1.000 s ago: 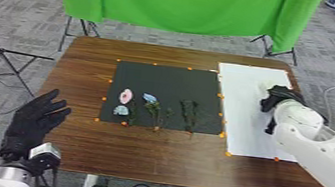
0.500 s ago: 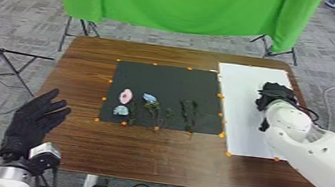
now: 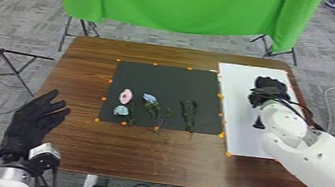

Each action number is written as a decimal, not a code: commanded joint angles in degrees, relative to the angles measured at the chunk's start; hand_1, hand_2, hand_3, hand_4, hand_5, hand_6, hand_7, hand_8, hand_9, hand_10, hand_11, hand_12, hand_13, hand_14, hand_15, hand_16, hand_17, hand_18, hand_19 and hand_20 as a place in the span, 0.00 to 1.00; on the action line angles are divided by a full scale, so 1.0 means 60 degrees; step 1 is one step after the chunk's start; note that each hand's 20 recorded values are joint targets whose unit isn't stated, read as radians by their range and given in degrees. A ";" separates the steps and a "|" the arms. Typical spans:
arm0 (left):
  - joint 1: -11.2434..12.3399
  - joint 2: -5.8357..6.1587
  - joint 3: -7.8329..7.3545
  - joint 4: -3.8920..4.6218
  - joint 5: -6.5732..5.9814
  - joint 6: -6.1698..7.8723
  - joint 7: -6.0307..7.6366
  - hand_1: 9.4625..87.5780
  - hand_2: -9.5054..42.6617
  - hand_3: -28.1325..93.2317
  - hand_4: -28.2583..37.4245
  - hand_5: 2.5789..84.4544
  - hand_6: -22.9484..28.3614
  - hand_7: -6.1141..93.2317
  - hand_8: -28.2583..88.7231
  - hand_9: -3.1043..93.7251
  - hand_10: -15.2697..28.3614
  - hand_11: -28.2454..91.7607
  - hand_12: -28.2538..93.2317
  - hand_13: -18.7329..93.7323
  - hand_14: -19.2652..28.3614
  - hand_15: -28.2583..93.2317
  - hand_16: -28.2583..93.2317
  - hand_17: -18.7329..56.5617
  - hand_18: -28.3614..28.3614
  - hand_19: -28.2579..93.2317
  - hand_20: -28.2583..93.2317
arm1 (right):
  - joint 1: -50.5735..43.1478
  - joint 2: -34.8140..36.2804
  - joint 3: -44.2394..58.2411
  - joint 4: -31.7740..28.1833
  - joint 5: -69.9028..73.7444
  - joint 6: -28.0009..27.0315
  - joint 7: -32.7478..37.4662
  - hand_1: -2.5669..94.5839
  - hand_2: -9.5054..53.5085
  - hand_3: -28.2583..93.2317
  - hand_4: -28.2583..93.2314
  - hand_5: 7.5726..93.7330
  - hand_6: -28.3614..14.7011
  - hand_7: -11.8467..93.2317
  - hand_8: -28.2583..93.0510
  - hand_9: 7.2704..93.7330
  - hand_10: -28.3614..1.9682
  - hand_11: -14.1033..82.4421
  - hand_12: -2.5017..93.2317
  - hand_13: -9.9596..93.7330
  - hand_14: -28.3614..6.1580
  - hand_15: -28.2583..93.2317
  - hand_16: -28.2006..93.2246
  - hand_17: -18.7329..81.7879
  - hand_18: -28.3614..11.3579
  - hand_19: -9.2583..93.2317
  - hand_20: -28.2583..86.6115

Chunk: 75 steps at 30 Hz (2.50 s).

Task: Arrange flowers

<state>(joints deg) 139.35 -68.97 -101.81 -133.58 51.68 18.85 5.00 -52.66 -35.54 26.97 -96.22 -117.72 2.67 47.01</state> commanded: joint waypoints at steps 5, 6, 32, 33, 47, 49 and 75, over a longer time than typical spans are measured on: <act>0.0119 -0.0004 -0.0083 -0.0049 0.0009 0.0068 -0.0152 0.21 0.36 0.90 0.12 0.41 0.65 0.21 0.15 0.39 0.83 0.49 0.30 0.39 0.96 0.65 0.14 0.15 0.90 0.76 0.16 | -0.0116 -0.1176 0.1026 -0.1301 -0.0706 -0.0365 -0.1320 0.55 0.00 0.89 0.00 0.90 0.74 0.29 0.23 0.98 0.65 0.35 0.32 0.79 0.58 0.87 0.36 0.51 0.15 1.00 0.65; 0.0115 -0.0017 -0.0080 -0.0057 0.0021 0.0044 -0.0199 0.21 0.36 0.90 0.12 0.41 0.65 0.21 0.15 0.39 0.83 0.49 0.30 0.39 0.96 0.65 0.14 0.15 0.90 0.76 0.16 | -0.0139 -0.1337 0.0994 -0.1400 -0.0687 -0.0535 -0.1376 0.55 0.00 0.89 0.00 0.90 0.74 0.29 0.23 0.98 0.65 0.35 0.32 0.79 0.58 0.87 0.36 0.51 0.15 1.00 0.65; -0.0204 0.0043 -0.0169 0.0069 0.0140 -0.0209 -0.0551 0.21 0.36 0.90 0.12 0.41 0.65 0.21 0.15 0.39 0.83 0.49 0.30 0.40 0.96 0.65 0.14 0.15 0.90 0.76 0.16 | 0.0118 -0.4043 -0.0869 -0.0612 -0.0687 -0.1276 -0.1349 0.54 0.00 0.89 0.00 0.89 0.72 0.29 0.23 0.96 0.64 0.36 0.33 0.77 0.56 0.87 0.36 0.50 0.15 1.00 0.65; -0.0210 0.0044 -0.0166 0.0068 0.0135 -0.0204 -0.0533 0.21 0.36 0.90 0.12 0.41 0.65 0.21 0.15 0.39 0.83 0.49 0.30 0.40 0.96 0.65 0.14 0.15 0.90 0.76 0.16 | 0.0123 -0.4090 -0.0878 -0.0583 -0.0677 -0.1322 -0.1335 0.54 0.00 0.89 0.00 0.89 0.72 0.29 0.23 0.96 0.64 0.36 0.33 0.77 0.56 0.87 0.36 0.50 0.15 1.00 0.65; -0.0268 0.0085 -0.0029 0.0105 0.0091 -0.0139 -0.0422 0.21 0.37 0.90 0.12 0.42 0.65 0.21 0.15 0.39 0.83 0.49 0.30 0.40 0.96 0.65 0.14 0.15 0.90 0.76 0.16 | 0.0429 -0.4295 -0.1011 -0.0120 -0.0454 -0.1635 -0.1070 0.51 0.00 0.90 0.00 0.82 0.68 0.31 0.21 0.91 0.62 0.38 0.33 0.75 0.55 0.88 0.36 0.48 0.15 1.00 0.64; -0.0232 0.0081 -0.0046 0.0102 0.0104 -0.0124 -0.0394 0.21 0.37 0.90 0.12 0.42 0.65 0.21 0.15 0.39 0.83 0.49 0.30 0.40 0.96 0.65 0.14 0.15 0.90 0.76 0.16 | 0.0360 -0.4283 -0.0907 -0.0167 -0.0423 -0.1762 -0.1095 0.50 0.00 0.91 0.00 0.80 0.67 0.31 0.21 0.89 0.62 0.38 0.33 0.74 0.55 0.88 0.35 0.47 0.15 1.00 0.64; -0.0139 0.0046 -0.0013 0.0081 0.0082 -0.0045 -0.0337 0.21 0.36 0.89 0.12 0.42 0.65 0.21 0.15 0.39 0.82 0.49 0.30 0.40 0.96 0.65 0.14 0.15 0.90 0.76 0.16 | -0.0492 -0.4678 0.0711 -0.0598 -0.0427 -0.3638 -0.1410 0.38 0.00 0.98 0.00 0.60 0.59 0.31 0.11 0.67 0.45 0.55 0.20 0.66 0.47 0.91 0.33 0.41 0.13 0.99 0.65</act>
<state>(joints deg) 137.36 -68.43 -102.05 -133.06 52.14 18.19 2.88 -55.84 -63.31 30.34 -98.81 -120.28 -18.26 38.57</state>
